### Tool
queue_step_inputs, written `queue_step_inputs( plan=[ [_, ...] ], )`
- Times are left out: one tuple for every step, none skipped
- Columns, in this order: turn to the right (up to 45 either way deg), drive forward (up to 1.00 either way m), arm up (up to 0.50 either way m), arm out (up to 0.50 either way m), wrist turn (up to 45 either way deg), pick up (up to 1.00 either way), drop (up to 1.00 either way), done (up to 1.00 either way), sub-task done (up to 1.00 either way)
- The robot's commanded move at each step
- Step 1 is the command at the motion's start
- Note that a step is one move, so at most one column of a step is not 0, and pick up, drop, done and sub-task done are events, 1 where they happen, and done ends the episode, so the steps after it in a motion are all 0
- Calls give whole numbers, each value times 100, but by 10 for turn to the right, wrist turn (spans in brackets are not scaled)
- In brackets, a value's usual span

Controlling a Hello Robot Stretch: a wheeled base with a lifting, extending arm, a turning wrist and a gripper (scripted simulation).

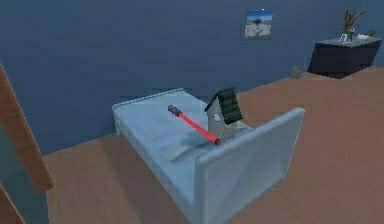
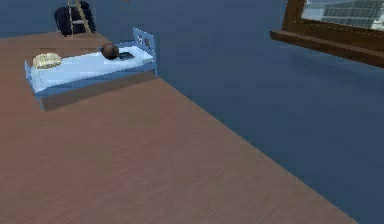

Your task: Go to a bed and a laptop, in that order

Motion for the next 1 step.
queue_step_inputs(
  plan=[
    [-150,0,0,0,0,0,0,0,0]
  ],
)
